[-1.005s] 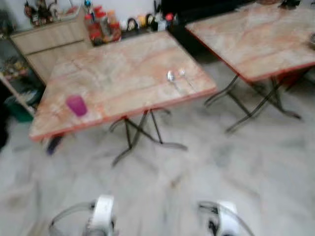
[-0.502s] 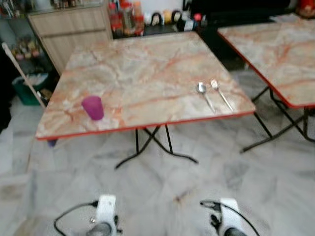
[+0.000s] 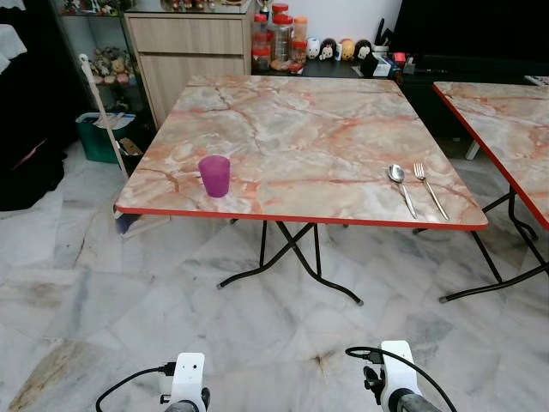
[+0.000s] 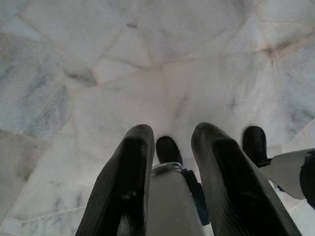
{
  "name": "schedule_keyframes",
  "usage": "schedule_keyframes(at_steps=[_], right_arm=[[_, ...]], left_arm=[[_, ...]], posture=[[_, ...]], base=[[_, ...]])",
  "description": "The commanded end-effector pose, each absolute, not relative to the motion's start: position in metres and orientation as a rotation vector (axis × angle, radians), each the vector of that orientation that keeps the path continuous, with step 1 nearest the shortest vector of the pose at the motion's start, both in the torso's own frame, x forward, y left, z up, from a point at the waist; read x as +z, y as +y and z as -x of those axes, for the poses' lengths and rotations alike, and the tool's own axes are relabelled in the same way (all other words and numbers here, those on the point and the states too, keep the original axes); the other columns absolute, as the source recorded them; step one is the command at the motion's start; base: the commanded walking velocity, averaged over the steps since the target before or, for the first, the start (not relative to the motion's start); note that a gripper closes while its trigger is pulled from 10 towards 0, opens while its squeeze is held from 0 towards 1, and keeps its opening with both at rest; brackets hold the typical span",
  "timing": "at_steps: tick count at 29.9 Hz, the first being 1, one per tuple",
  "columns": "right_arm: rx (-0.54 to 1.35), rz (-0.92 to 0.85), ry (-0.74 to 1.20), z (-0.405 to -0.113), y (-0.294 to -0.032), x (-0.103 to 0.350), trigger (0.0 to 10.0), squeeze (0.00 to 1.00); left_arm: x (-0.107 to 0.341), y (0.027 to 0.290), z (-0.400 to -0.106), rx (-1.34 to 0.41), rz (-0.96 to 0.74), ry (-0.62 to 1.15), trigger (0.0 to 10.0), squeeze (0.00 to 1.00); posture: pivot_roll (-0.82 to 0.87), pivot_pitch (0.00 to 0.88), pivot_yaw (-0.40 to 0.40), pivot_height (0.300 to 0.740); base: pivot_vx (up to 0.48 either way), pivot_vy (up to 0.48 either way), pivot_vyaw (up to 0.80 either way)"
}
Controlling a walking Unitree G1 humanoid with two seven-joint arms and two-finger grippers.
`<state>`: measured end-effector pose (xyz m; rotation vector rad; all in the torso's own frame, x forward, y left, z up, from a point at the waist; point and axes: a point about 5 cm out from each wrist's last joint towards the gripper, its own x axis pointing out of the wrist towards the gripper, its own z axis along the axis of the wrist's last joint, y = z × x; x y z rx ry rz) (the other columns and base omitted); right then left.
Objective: Setting the table
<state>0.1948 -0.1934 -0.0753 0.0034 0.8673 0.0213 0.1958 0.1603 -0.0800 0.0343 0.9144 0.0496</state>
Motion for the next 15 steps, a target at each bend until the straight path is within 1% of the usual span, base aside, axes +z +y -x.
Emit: schedule_keyframes(at_steps=[1,11,15], right_arm=[[0.002,-0.019,0.868,-0.1961,-0.1938,-0.0749,10.0,0.00],[-0.003,-0.024,0.873,-0.1917,-0.1949,-0.0768,10.0,0.00],[-0.012,-0.027,0.871,-0.1928,-0.1965,-0.0761,10.0,0.00]], left_arm=[[-0.0805,0.1601,-0.1954,0.053,-0.027,0.923,10.0,0.00],[-0.0786,0.1564,-0.1996,0.028,-0.035,0.914,10.0,0.00],[-0.0780,0.1550,-0.2006,0.013,-0.043,0.909,10.0,0.00]], posture=[[-0.21,0.000,-0.022,0.740],[-0.22,0.000,-0.024,0.740],[-0.22,0.000,-0.020,0.740]], base=[[0.000,0.000,0.00],[0.000,0.000,0.00],[0.294,0.000,0.00]])
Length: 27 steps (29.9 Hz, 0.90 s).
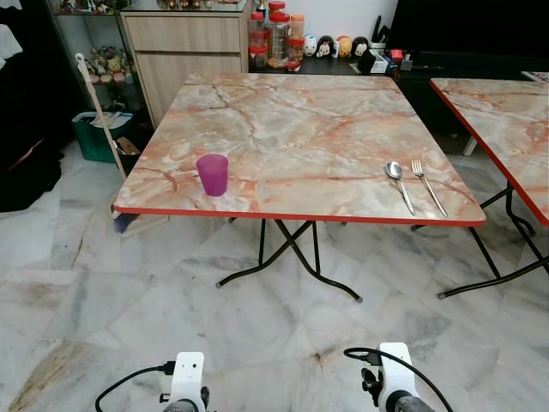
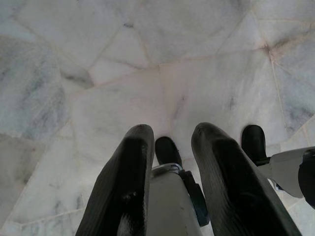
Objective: Setting the table
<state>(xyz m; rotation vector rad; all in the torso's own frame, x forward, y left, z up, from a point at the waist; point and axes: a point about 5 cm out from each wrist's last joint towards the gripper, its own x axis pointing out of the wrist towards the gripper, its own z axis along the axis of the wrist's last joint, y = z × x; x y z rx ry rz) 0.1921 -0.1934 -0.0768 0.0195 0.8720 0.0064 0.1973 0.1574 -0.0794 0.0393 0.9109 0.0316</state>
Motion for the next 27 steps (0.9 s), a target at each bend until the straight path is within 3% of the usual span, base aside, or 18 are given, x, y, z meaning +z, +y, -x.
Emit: schedule_keyframes(at_steps=[1,21,27], right_arm=[[-0.013,-0.026,0.869,-0.193,-0.196,-0.076,10.0,0.00],[-0.025,-0.039,0.872,-0.192,-0.189,-0.078,10.0,0.00],[-0.024,-0.057,0.871,-0.191,-0.184,-0.079,10.0,0.00]], left_arm=[[-0.078,0.155,-0.201,0.013,-0.044,0.908,10.0,0.00],[-0.077,0.157,-0.203,-0.026,-0.054,0.902,10.0,0.00],[-0.077,0.154,-0.202,-0.063,-0.051,0.899,10.0,0.00]], posture=[[-0.22,0.000,-0.019,0.740],[-0.22,0.000,0.008,0.740],[-0.21,0.000,0.014,0.740]], base=[[0.345,0.000,0.00],[0.345,0.000,0.11],[0.000,0.000,0.00]])
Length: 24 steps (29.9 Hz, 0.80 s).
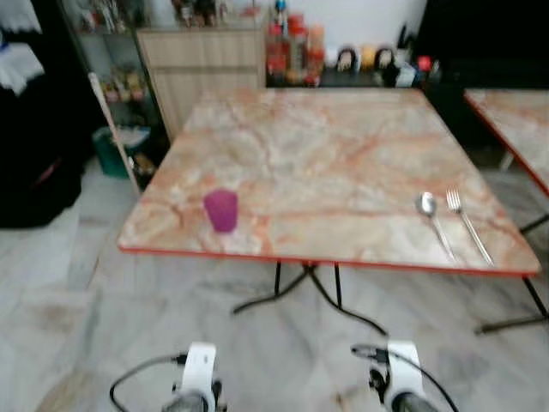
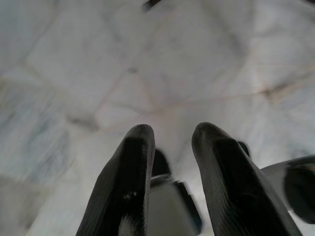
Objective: Setting the table
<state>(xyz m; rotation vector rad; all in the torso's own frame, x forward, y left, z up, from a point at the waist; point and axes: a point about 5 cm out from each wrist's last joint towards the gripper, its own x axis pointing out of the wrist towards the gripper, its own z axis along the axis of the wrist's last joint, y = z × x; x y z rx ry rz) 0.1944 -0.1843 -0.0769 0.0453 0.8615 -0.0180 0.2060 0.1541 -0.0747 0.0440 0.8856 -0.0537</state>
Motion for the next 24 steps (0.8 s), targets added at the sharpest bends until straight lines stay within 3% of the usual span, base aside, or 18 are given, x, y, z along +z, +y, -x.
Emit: schedule_keyframes(at_steps=[1,13,24], right_arm=[[-0.023,-0.058,0.871,-0.191,-0.184,-0.079,10.0,0.00],[0.034,-0.014,0.874,-0.196,-0.182,-0.076,10.0,0.00],[0.165,0.042,0.856,-0.215,-0.162,-0.068,10.0,0.00]], left_arm=[[-0.077,0.154,-0.202,-0.063,-0.051,0.899,10.0,0.00],[-0.078,0.162,-0.199,-0.008,-0.049,0.906,10.0,0.00],[-0.081,0.186,-0.187,0.138,-0.011,0.891,10.0,0.00]], posture=[[-0.21,0.000,0.014,0.740],[-0.16,0.000,-0.012,0.740],[0.02,0.000,-0.098,0.740]], base=[[0.000,0.000,0.00],[0.000,0.000,0.00],[0.000,0.000,0.00]])
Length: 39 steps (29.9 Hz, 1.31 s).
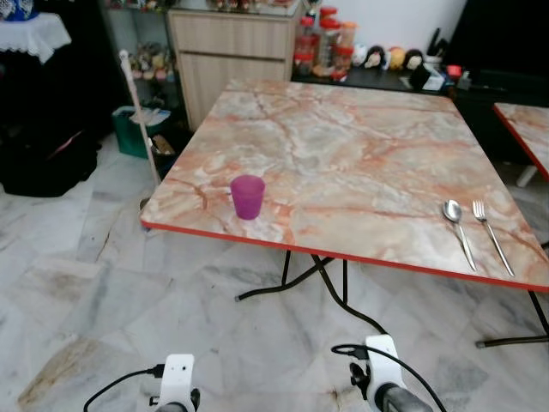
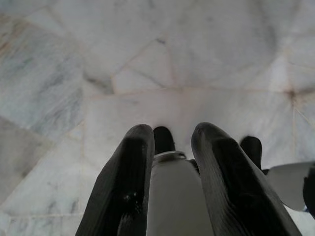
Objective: Setting the table
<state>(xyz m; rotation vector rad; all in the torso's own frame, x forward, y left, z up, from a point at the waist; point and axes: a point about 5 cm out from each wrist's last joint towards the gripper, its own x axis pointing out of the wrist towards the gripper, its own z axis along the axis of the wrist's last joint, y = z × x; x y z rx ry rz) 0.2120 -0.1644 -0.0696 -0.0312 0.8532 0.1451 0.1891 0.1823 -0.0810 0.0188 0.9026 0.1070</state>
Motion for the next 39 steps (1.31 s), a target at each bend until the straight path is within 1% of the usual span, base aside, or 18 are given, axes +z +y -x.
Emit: schedule_keyframes(at_steps=[1,6,15,27,28,39], right_arm=[[0.171,0.043,0.854,-0.217,-0.160,-0.068,10.0,0.00],[0.210,0.052,0.851,-0.220,-0.151,-0.066,10.0,0.00],[0.226,0.046,0.850,-0.223,-0.143,-0.065,10.0,0.00],[0.216,0.042,0.854,-0.220,-0.144,-0.066,10.0,0.00],[0.210,0.037,0.856,-0.219,-0.145,-0.067,10.0,0.00],[0.203,0.042,0.858,-0.218,-0.148,-0.067,10.0,0.00]], left_arm=[[-0.081,0.187,-0.186,0.143,-0.011,0.891,10.0,0.00],[-0.082,0.194,-0.182,0.181,-0.003,0.890,10.0,0.00],[-0.080,0.200,-0.184,0.193,-0.006,0.881,10.0,0.00],[-0.080,0.196,-0.187,0.165,-0.013,0.885,10.0,0.00],[-0.080,0.195,-0.187,0.161,-0.015,0.884,10.0,0.00],[-0.080,0.193,-0.188,0.155,-0.015,0.886,10.0,0.00]], posture=[[0.03,0.000,-0.100,0.740],[0.07,0.000,-0.109,0.740],[0.06,0.000,-0.091,0.740],[0.05,0.000,-0.083,0.740],[0.02,0.000,-0.068,0.740],[0.03,0.000,-0.077,0.740]], base=[[0.000,0.000,0.00],[0.000,0.000,0.00],[0.000,0.000,0.00],[0.000,0.000,0.00],[0.000,0.000,0.00],[0.000,0.000,0.00]])
